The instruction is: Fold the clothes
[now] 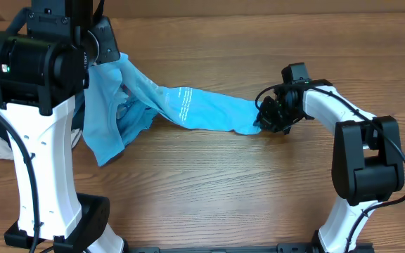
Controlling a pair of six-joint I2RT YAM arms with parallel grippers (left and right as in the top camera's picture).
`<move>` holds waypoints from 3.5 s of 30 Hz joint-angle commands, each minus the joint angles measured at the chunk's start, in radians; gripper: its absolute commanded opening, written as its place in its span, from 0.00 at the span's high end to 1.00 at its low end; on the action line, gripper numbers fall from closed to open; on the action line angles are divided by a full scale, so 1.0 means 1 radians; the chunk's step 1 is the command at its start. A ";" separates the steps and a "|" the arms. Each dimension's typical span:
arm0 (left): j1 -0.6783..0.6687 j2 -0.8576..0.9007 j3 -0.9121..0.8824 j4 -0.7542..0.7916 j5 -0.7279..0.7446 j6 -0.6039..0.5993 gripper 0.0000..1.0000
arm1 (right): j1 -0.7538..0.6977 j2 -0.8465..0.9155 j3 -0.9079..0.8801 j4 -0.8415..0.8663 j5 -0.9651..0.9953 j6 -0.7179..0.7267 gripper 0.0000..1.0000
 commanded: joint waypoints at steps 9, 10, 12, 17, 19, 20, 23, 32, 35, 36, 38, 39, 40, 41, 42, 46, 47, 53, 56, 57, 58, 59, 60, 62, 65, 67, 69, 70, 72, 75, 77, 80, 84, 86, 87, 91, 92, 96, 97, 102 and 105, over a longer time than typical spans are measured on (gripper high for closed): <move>-0.002 -0.166 0.010 0.006 -0.028 0.028 0.96 | -0.290 -0.575 0.121 -0.411 0.309 -0.085 0.96; -0.002 -0.184 0.010 -0.006 -0.029 0.028 0.96 | -0.304 -0.614 0.121 -0.430 0.311 -0.085 0.96; -0.002 -0.214 0.010 -0.030 -0.029 0.028 0.96 | -0.326 -0.687 0.121 -0.482 0.311 -0.085 0.96; -0.002 -0.282 0.010 -0.057 -0.048 0.047 0.96 | -0.332 -0.803 0.121 -0.616 0.310 -0.085 0.96; -0.002 -0.317 0.010 -0.057 -0.059 0.047 0.96 | -0.332 -0.835 0.121 -0.657 0.310 -0.085 0.96; -0.002 -0.324 0.010 -0.057 -0.068 0.047 0.96 | -0.332 -0.840 0.121 -0.665 0.311 -0.079 0.96; -0.002 -0.304 0.010 -0.054 -0.076 0.051 0.96 | -0.332 -0.822 0.119 -0.648 0.311 -0.065 0.95; -0.002 0.024 0.010 0.021 0.010 0.072 0.96 | -0.332 -0.483 0.113 -0.464 0.276 -0.043 0.32; -0.003 0.098 0.010 0.031 0.068 0.072 0.96 | -0.322 -0.408 0.113 -0.455 0.119 -0.125 0.30; -0.003 0.105 0.010 0.033 0.077 0.073 0.96 | -0.297 -0.404 0.113 -0.459 0.096 -0.153 0.27; -0.003 0.104 0.010 0.040 0.077 0.073 0.96 | -0.259 -0.404 0.111 -0.460 0.096 -0.154 0.22; -0.003 0.103 0.010 0.040 0.077 0.073 0.96 | -0.225 -0.403 0.103 -0.453 0.095 -0.152 0.20; -0.003 0.102 0.010 0.039 0.077 0.073 0.96 | -0.193 -0.403 0.089 -0.439 0.095 -0.142 0.19; -0.003 0.102 0.010 0.038 0.077 0.072 0.96 | -0.163 -0.400 0.069 -0.422 0.091 -0.130 0.18; -0.003 0.102 0.010 0.036 0.078 0.073 0.96 | -0.127 -0.392 0.043 -0.403 0.088 -0.115 0.18; -0.002 0.102 0.010 0.032 0.082 0.073 0.96 | -0.006 -0.369 -0.071 -0.256 -0.041 -0.114 0.21; -0.003 0.102 0.010 0.030 0.084 0.073 0.96 | 0.027 -0.367 -0.105 -0.169 -0.101 -0.114 0.21; -0.003 0.086 0.010 0.033 0.095 0.072 0.96 | 0.196 -0.365 -0.242 0.365 -0.201 0.110 0.21; -0.010 0.018 0.010 0.064 0.113 0.072 0.96 | 0.308 -0.358 -0.253 0.526 -0.162 0.111 0.20; -0.011 0.002 0.010 0.073 0.121 0.072 0.96 | 0.329 -0.358 -0.253 0.543 -0.161 0.115 0.21; -0.011 -0.021 0.010 0.083 0.133 0.072 0.96 | 0.354 -0.358 -0.253 0.547 -0.141 0.143 0.21; -0.014 -0.043 0.010 0.092 0.143 0.072 0.96 | 0.376 -0.358 -0.253 0.534 -0.097 0.205 0.23; -0.016 -0.060 0.010 0.098 0.148 0.072 0.96 | 0.393 -0.358 -0.253 0.524 -0.063 0.261 0.23; -0.023 -0.097 0.010 0.109 0.149 0.072 0.96 | 0.426 -0.358 -0.253 0.537 -0.027 0.295 0.21; -0.023 -0.142 0.010 0.123 0.148 0.072 0.96 | 0.458 -0.358 -0.253 0.544 -0.021 0.214 0.21; -0.023 -0.163 0.010 0.127 0.148 0.072 0.96 | 0.463 -0.358 -0.253 0.518 0.027 0.190 0.21; -0.023 -0.179 0.010 0.126 0.147 0.073 0.96 | 0.463 -0.358 -0.253 0.493 0.089 0.192 0.18; -0.023 -0.187 0.010 0.126 0.147 0.073 0.96 | 0.458 -0.358 -0.253 0.486 0.123 0.191 0.18; -0.023 -0.197 0.010 0.127 0.147 0.073 0.96 | 0.448 -0.358 -0.253 0.479 0.184 0.192 0.18; -0.023 -0.203 0.010 0.126 0.148 0.073 0.96 | 0.434 -0.358 -0.253 0.478 0.229 0.192 0.18; -0.023 -0.204 0.010 0.126 0.149 0.073 0.96 | 0.433 -0.358 -0.253 0.476 0.217 0.190 0.18; -0.023 -0.204 0.010 0.127 0.160 0.072 0.96 | 0.437 -0.358 -0.253 0.458 0.213 0.190 0.19; -0.023 -0.204 0.010 0.130 0.161 0.072 0.96 | 0.444 -0.357 -0.254 0.436 0.183 0.117 0.20; -0.023 -0.204 0.010 0.130 0.160 0.072 0.96 | 0.460 -0.355 -0.254 0.428 0.183 0.089 0.20; -0.023 -0.204 0.010 0.131 0.160 0.072 0.96 | 0.467 -0.350 -0.254 0.424 0.182 0.089 0.23; -0.023 -0.205 0.010 0.159 0.173 0.071 0.96 | 0.503 -0.308 -0.254 0.418 0.164 0.091 0.23; -0.023 -0.207 0.010 0.174 0.193 0.065 0.96 | 0.509 -0.295 -0.254 0.427 0.156 0.090 0.21; -0.023 -0.212 0.010 0.230 0.243 0.049 0.96 | 0.514 -0.282 -0.253 0.465 0.229 0.090 0.21; -0.023 -0.215 0.010 0.238 0.250 0.049 0.96 | 0.507 -0.282 -0.252 0.464 0.261 0.090 0.21; -0.023 -0.234 0.011 0.245 0.249 0.050 0.96 | 0.444 -0.282 -0.252 0.455 0.280 0.090 0.50; -0.023 -0.242 0.011 0.246 0.248 0.050 0.96 | 0.418 -0.282 -0.252 0.457 0.281 0.090 0.62</move>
